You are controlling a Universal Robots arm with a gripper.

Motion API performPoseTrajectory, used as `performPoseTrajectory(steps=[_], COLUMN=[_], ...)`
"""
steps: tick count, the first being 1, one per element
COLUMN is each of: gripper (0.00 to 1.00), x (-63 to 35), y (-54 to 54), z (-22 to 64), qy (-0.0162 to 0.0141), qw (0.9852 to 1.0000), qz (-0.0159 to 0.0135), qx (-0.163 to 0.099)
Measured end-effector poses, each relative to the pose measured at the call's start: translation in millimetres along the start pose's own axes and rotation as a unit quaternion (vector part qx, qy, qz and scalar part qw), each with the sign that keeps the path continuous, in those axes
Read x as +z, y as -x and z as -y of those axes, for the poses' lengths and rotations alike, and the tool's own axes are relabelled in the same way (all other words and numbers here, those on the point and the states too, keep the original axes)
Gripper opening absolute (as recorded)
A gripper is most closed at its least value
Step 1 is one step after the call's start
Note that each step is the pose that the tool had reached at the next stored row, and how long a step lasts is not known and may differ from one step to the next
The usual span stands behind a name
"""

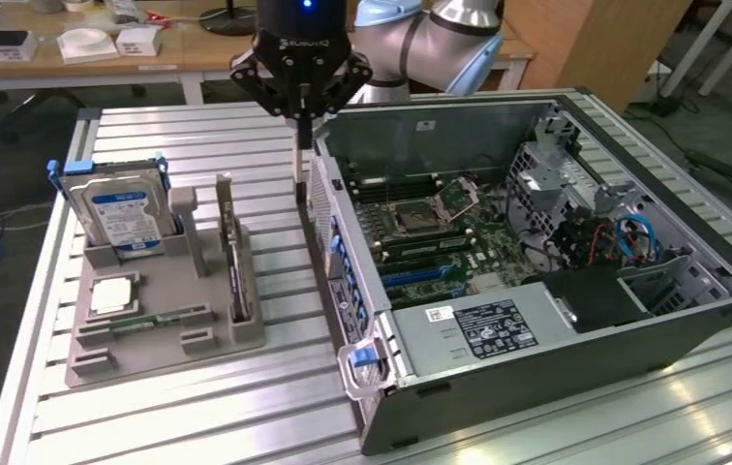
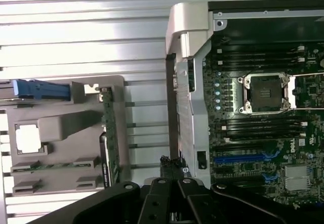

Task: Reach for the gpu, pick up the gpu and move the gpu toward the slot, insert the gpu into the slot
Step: 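Reach for the gpu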

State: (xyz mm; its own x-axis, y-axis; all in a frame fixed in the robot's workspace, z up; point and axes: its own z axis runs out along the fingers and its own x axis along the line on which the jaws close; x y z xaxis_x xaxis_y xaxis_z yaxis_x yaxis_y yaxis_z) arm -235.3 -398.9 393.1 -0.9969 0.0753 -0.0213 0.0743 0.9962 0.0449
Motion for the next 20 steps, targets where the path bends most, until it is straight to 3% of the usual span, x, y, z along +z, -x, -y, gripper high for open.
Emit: performPoseTrajectory(steps=[20], gripper=[0.1], x=[-1.5], y=[-68.7], z=[5.1], qy=[0.0], qw=[1.0], qz=[0.0], qx=[0.0])
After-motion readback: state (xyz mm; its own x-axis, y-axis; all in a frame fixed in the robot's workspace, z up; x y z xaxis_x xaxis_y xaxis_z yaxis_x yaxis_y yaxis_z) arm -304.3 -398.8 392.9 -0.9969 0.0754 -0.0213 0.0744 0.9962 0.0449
